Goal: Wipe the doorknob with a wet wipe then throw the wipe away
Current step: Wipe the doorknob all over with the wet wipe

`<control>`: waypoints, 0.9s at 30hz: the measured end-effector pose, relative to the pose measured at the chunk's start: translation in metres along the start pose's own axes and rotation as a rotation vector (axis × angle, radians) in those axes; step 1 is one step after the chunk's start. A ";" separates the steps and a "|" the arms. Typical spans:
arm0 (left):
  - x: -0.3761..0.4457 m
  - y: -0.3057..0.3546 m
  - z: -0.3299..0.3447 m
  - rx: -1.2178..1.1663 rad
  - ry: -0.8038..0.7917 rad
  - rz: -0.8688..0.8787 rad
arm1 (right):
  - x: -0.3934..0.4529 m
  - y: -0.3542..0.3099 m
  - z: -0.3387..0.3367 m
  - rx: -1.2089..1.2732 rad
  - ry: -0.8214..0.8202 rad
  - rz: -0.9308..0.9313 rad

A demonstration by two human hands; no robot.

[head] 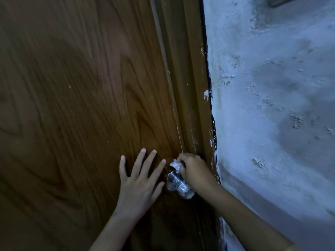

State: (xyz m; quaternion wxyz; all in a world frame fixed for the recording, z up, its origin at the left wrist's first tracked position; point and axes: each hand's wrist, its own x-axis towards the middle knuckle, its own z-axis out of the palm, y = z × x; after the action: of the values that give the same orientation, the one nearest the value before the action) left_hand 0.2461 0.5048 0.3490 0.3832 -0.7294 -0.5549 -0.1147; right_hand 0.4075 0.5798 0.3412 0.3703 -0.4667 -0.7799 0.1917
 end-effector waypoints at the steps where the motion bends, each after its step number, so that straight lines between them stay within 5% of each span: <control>1: 0.000 0.002 0.003 0.021 -0.022 -0.022 | 0.001 -0.001 0.000 -0.034 -0.039 -0.002; 6: 0.009 0.009 0.013 0.059 -0.088 -0.121 | 0.009 -0.001 -0.007 -0.257 -0.304 0.099; 11: 0.016 0.010 0.024 0.141 -0.108 -0.146 | 0.011 -0.001 -0.007 -0.115 -0.403 0.184; 18: 0.015 0.008 0.028 0.218 -0.078 -0.151 | 0.011 0.000 0.011 -0.154 -0.226 0.220; 27: 0.016 0.006 0.030 0.255 -0.101 -0.162 | -0.013 -0.017 0.036 -0.534 -0.135 -0.075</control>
State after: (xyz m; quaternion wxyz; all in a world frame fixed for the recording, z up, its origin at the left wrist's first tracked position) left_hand 0.2496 0.5358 0.3355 0.4339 -0.6327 -0.6404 -0.0371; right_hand 0.3740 0.5615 0.3237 0.1881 -0.5049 -0.8424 -0.0038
